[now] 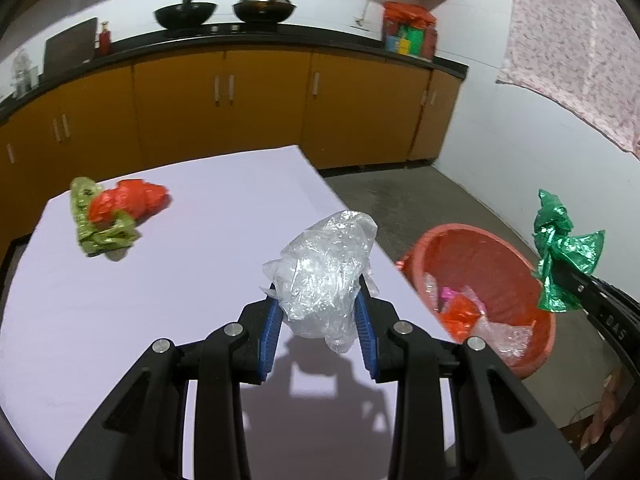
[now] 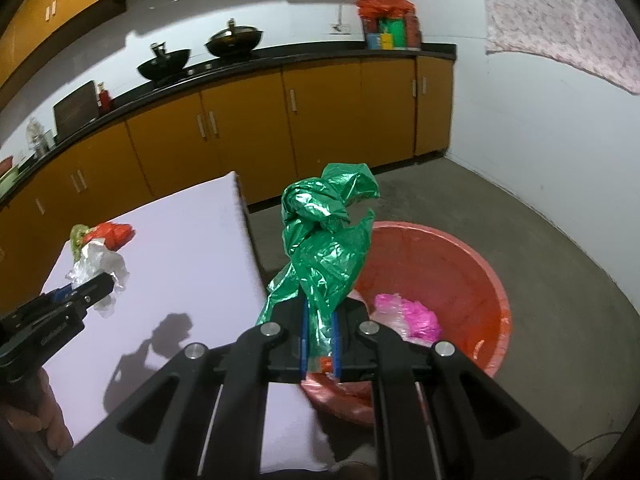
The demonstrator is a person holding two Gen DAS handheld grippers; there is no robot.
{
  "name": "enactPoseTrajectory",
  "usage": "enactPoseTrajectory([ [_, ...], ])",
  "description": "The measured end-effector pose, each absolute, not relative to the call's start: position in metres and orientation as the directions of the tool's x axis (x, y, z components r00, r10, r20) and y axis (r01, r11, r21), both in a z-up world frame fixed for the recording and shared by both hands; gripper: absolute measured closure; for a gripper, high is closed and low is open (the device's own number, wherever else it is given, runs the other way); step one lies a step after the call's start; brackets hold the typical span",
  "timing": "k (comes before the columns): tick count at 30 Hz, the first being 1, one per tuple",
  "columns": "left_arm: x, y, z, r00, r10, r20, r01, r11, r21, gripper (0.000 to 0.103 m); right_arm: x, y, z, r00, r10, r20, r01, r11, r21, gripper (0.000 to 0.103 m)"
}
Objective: Collect trash
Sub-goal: 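Carry clear and green bags to the wastebasket and release both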
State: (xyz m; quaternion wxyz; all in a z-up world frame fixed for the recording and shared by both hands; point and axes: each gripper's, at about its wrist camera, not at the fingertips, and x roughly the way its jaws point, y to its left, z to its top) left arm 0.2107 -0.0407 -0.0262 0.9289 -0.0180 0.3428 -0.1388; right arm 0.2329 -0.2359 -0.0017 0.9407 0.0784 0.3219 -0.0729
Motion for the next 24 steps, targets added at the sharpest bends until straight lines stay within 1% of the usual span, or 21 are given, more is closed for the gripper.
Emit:
enactPoseTrajectory([
  [11, 0.214, -0.112, -0.034, 0.659, -0.409, -0.631, 0.405, 0.9, -0.16, 0.068, 0.232, -0.286, -0.018, 0.761, -0.122, -0.637, 0.277, 0.949, 0.149, 0.093],
  [24, 0.228, -0.166, -0.051, 0.58, -0.481, -0.657, 0.502, 0.847, -0.177, 0.068, 0.244, -0.329, -0.035, 0.752, -0.134, -0.645, 0.325, 0.927, 0.187, 0.093],
])
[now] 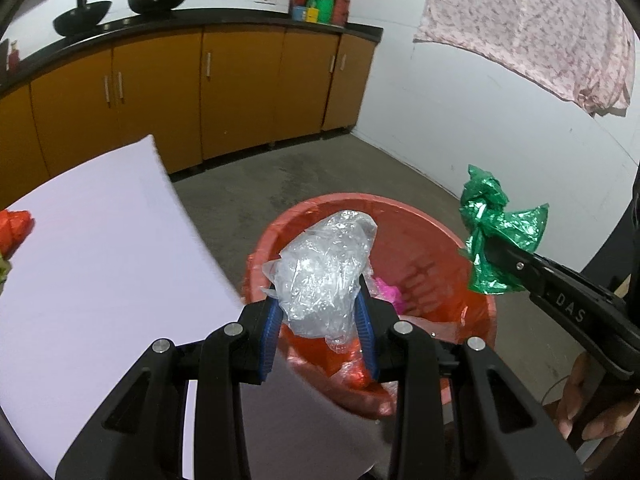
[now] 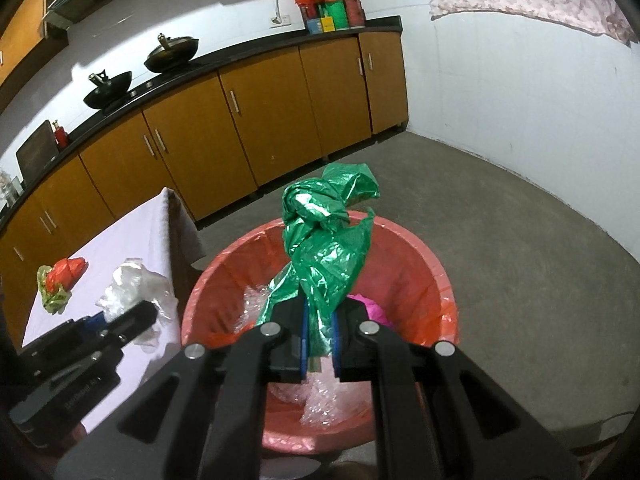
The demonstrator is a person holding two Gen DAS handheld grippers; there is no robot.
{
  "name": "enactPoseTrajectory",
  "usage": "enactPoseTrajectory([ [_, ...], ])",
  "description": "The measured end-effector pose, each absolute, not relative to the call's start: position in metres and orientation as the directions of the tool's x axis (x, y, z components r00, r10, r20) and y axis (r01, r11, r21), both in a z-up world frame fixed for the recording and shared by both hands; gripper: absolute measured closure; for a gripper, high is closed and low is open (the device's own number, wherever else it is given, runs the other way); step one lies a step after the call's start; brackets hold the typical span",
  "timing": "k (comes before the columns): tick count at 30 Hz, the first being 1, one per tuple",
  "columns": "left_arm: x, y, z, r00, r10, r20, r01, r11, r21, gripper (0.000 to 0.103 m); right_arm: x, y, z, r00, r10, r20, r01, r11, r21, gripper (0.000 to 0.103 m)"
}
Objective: Collect trash
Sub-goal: 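Carry clear and green bags to the wastebasket and release both, then grasp the yellow-green paw-print bag with the left tool while the right tool grasps the red bag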
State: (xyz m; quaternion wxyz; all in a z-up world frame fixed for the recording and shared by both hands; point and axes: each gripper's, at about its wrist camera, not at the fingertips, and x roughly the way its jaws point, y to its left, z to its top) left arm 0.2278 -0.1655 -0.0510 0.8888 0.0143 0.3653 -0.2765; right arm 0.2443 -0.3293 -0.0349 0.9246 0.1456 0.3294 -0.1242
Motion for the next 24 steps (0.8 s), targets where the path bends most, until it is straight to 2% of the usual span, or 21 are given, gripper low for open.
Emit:
enactPoseTrajectory([
  [3, 0.23, -0.173, -0.054, 0.562, -0.497, -0.661, 0.519, 0.834, -0.186, 0.068, 0.248, -0.334, -0.037, 0.755, -0.131, -0.642, 0.33, 0.923, 0.2, 0.092],
  [5, 0.233, -0.177, -0.056, 0.553, -0.503, -0.665, 0.524, 0.83, -0.192, 0.063, 0.251, -0.338, -0.038, 0.758, -0.126, -0.64, 0.332, 0.919, 0.212, 0.088],
  [9, 0.237, -0.176, -0.063, 0.534, -0.507, -0.676, 0.527, 0.825, -0.202, 0.05, 0.249, -0.346, -0.045, 0.756, -0.13, -0.642, 0.35, 0.908, 0.228, 0.07],
  [14, 0.241, -0.166, -0.071, 0.526, -0.494, -0.692, 0.503, 0.837, -0.215, 0.048, 0.249, -0.353, -0.057, 0.733, -0.144, -0.665, 0.382, 0.896, 0.228, 0.068],
  [17, 0.241, -0.159, -0.073, 0.537, -0.477, -0.696, 0.477, 0.852, -0.216, 0.043, 0.25, -0.35, -0.058, 0.73, -0.152, -0.666, 0.386, 0.896, 0.218, 0.062],
  [19, 0.24, -0.149, -0.073, 0.551, -0.46, -0.696, 0.459, 0.864, -0.208, 0.04, 0.251, -0.344, -0.056, 0.733, -0.162, -0.66, 0.381, 0.902, 0.202, 0.054],
  [21, 0.241, -0.136, -0.072, 0.572, -0.437, -0.694, 0.435, 0.879, -0.195, 0.036, 0.251, -0.336, -0.052, 0.741, -0.176, -0.648, 0.376, 0.908, 0.184, 0.034],
  [24, 0.241, -0.114, -0.069, 0.604, -0.401, -0.688, 0.392, 0.902, -0.181, 0.031, 0.251, -0.321, -0.044, 0.759, -0.213, -0.616, 0.364, 0.922, 0.13, 0.017],
])
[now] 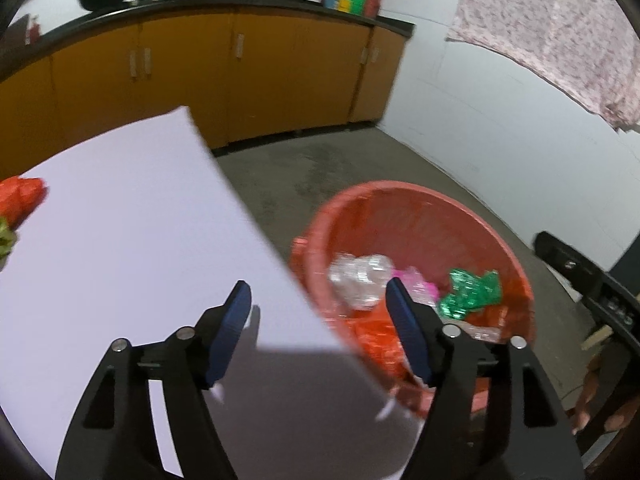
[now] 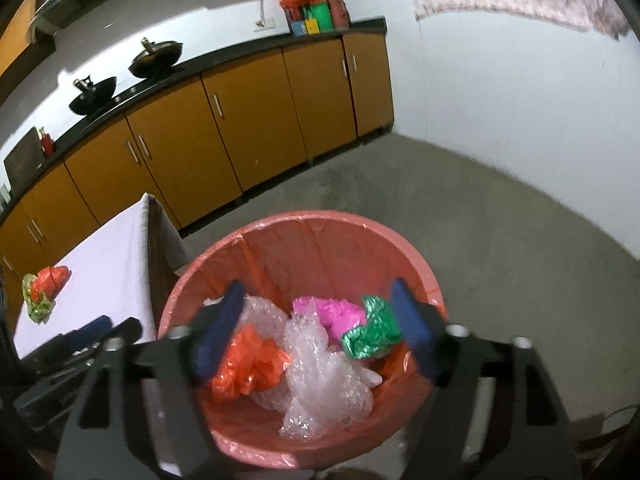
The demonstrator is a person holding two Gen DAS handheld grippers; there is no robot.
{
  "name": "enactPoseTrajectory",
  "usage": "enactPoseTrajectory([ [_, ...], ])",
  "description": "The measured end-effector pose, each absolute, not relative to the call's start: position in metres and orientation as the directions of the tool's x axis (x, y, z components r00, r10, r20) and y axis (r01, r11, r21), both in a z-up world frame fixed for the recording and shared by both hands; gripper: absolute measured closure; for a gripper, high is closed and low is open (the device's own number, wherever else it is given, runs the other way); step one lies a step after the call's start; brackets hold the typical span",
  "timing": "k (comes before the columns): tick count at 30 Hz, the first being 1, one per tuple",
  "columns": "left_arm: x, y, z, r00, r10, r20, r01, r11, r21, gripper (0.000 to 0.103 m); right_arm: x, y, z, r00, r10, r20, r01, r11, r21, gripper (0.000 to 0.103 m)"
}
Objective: Collect trash
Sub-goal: 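Grasp the yellow-green paw-print bag with the left tool while the right tool grasps the red bag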
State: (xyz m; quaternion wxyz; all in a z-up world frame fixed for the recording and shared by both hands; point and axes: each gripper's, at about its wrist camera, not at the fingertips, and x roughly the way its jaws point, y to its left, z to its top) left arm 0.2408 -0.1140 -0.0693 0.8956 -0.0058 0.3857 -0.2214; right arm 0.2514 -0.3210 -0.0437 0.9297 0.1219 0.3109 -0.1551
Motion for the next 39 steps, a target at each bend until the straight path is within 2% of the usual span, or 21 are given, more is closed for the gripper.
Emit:
enactPoseTrajectory([
  [4, 0.242, -0.08, -0.066, 0.65, -0.336, -0.682, 0.32, 0.935, -0.155, 0.028, 0.256, -0.295, -0.033, 0.788, -0.226, -0.573, 0.329, 0.941, 0.08, 0.01],
  [8, 0.247, -0.03, -0.061, 0.707, -0.228, -0.669, 0.204, 0.972, -0.116, 0.026, 0.262, -0.273, -0.025, 0.818, -0.191, -0.542, 0.285, 0.954, 0.093, 0.005],
  [14, 0.265, 0.06, -0.058, 0.751, -0.035, -0.659, -0.027, 0.996, -0.084, 0.026, 0.28, -0.237, -0.024, 0.828, -0.077, -0.555, 0.209, 0.962, 0.177, 0.004],
  [18, 0.276, 0.124, -0.061, 0.754, 0.129, -0.644, -0.196, 0.98, -0.032, 0.026, 0.294, -0.201, -0.026, 0.828, -0.027, -0.559, 0.146, 0.975, 0.168, 0.004],
  [22, 0.295, 0.169, -0.068, 0.727, 0.217, -0.652, -0.304, 0.952, -0.023, 0.027, 0.306, -0.167, -0.03, 0.825, 0.009, -0.565, 0.09, 0.985, 0.147, 0.004],
  [29, 0.331, 0.196, -0.073, 0.714, 0.186, -0.675, -0.307, 0.95, -0.062, 0.033, 0.331, -0.12, -0.04, 0.81, 0.055, -0.584, 0.007, 0.995, 0.103, 0.004],
  [33, 0.346, 0.2, -0.084, 0.681, 0.171, -0.712, -0.292, 0.955, -0.051, 0.047, 0.338, -0.108, -0.043, 0.807, 0.058, -0.588, -0.021, 0.997, 0.07, 0.004],
  [35, 0.35, 0.201, -0.088, 0.668, 0.158, -0.727, -0.298, 0.952, -0.067, 0.05, 0.34, -0.103, -0.043, 0.807, 0.062, -0.588, -0.033, 0.998, 0.059, 0.004],
  [39, 0.352, 0.21, -0.092, 0.659, 0.127, -0.741, -0.303, 0.947, -0.108, 0.051, 0.344, -0.093, -0.042, 0.809, 0.07, -0.584, -0.056, 0.998, 0.043, 0.004],
])
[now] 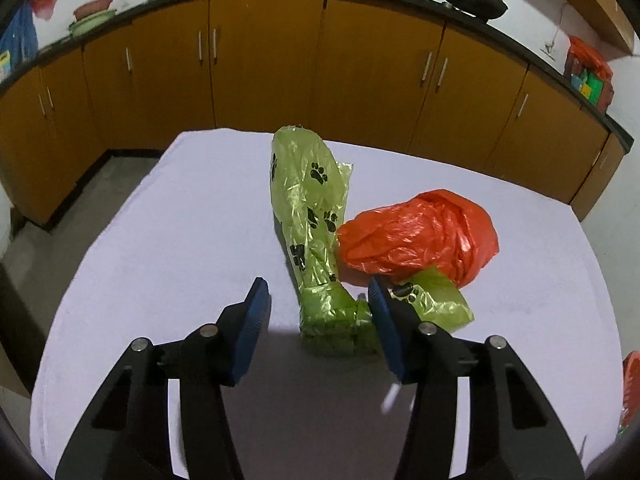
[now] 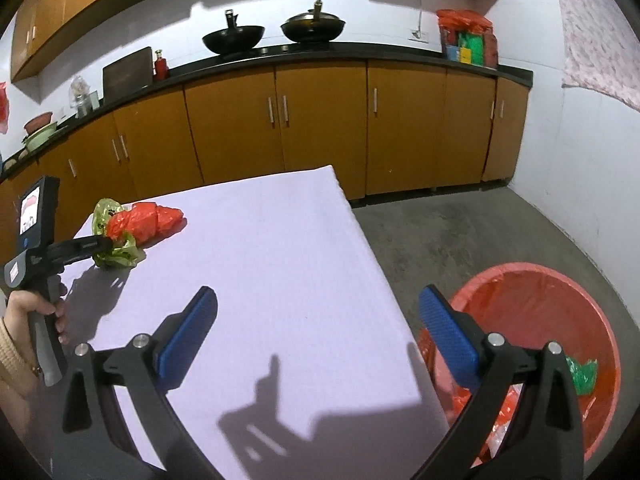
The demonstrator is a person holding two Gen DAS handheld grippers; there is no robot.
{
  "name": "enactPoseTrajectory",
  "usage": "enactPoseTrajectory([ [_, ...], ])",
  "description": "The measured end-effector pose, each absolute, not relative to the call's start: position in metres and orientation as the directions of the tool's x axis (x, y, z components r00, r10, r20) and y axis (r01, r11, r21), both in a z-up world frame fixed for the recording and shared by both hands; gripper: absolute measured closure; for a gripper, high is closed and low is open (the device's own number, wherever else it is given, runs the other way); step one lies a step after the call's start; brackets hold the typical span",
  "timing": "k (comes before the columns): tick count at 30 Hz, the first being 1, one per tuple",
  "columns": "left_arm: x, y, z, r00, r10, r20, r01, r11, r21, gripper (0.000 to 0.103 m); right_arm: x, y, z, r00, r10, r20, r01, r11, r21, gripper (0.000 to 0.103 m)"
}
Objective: Collect trash
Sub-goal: 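Grasp the yellow-green paw-print bag with the left tool while the right tool grasps the red bag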
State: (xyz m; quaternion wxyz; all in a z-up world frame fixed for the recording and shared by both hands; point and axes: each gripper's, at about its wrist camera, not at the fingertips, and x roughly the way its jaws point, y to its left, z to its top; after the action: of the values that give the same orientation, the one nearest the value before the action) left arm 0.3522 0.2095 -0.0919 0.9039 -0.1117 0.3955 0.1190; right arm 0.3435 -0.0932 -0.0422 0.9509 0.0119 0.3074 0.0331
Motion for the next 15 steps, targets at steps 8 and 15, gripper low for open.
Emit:
enactPoseTrajectory([
  [8, 0.337, 0.215, -0.091, 0.677, 0.107, -0.728, -0.258, 0.961, -0.099, 0.078, 0.355, -0.062, -0.041, 0.802, 0.12, -0.586, -0.117, 0.992, 0.043, 0.004],
  [15, 0.298, 0.25, -0.081, 0.71, 0.134, -0.691, -0.29, 0.951, -0.112, 0.078, 0.381, -0.012, -0.045, 0.775, 0.214, -0.594, -0.208, 0.975, 0.08, 0.004],
])
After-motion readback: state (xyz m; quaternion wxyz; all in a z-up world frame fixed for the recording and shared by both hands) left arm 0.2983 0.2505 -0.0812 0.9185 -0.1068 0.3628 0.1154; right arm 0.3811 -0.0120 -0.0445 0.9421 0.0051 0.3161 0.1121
